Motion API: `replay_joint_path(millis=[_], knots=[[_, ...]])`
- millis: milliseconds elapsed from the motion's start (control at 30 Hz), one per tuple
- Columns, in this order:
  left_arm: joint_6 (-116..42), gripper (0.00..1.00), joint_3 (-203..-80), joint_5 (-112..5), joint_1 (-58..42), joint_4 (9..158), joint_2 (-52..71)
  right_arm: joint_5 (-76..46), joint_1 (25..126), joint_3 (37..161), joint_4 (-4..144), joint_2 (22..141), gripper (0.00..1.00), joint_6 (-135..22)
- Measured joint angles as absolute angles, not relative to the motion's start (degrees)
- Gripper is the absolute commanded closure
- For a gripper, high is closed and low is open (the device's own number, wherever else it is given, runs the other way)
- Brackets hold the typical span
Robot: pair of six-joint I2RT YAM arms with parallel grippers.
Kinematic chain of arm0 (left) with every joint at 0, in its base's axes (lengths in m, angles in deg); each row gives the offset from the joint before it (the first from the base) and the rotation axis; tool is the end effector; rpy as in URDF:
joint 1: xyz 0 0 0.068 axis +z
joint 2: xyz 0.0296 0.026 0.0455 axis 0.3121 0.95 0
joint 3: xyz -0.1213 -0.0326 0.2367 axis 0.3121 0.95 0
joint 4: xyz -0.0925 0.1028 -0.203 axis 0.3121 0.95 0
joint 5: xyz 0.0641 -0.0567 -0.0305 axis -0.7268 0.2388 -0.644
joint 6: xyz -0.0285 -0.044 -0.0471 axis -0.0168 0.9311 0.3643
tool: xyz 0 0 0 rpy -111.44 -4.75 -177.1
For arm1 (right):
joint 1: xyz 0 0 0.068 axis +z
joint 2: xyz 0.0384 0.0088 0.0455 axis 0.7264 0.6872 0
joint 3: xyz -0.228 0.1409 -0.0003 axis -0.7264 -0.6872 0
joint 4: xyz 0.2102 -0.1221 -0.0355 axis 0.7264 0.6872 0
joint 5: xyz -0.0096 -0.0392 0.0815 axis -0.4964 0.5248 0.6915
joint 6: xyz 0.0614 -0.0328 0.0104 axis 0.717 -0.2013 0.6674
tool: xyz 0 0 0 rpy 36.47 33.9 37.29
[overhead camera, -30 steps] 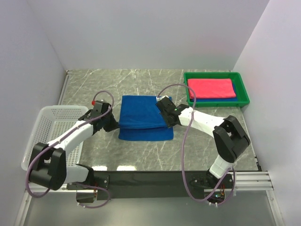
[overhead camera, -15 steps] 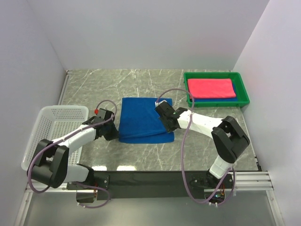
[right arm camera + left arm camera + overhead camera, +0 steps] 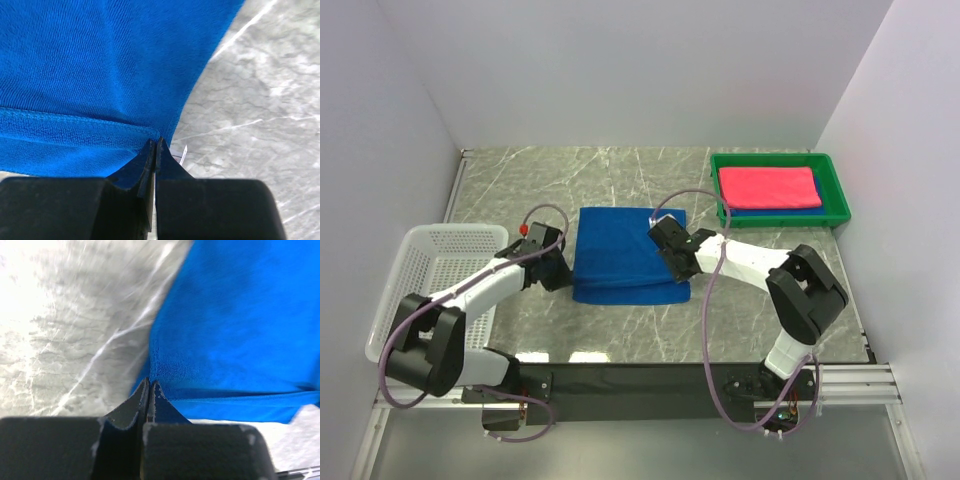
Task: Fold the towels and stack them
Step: Fold the towel
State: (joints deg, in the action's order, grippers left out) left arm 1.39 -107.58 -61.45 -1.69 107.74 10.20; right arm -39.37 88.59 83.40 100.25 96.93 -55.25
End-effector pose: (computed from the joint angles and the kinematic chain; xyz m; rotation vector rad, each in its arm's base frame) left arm 0.2261 -0.0818 0.1579 -0.7033 2.5945 -0.4121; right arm 0.2480 0.2009 0.1623 -0.7025 2.5684 -0.1341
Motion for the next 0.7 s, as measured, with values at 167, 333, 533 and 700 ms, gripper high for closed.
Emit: replay_joint_path(millis=[167, 333, 533, 700], knots=[[1.2, 0.99, -111.6, -62.8, -1.7, 110.6, 6.7, -40.4, 88.6, 83.9, 101.9, 93.7, 1.0, -55.2], [1.2, 0.99, -112.1, -62.8, -1.7, 111.9, 5.0, -40.4, 88.7, 83.9, 102.8, 90.2, 1.0, -55.2], [1.3, 0.99, -108.8, -62.3, -2.5, 111.2, 5.2, -40.0, 89.6, 82.2, 102.7, 89.5, 1.0, -54.2], [1.5, 0.99, -105.5, -61.5, -3.1, 108.9, 8.0, -38.5, 90.1, 81.1, 102.5, 91.6, 1.0, -53.5]])
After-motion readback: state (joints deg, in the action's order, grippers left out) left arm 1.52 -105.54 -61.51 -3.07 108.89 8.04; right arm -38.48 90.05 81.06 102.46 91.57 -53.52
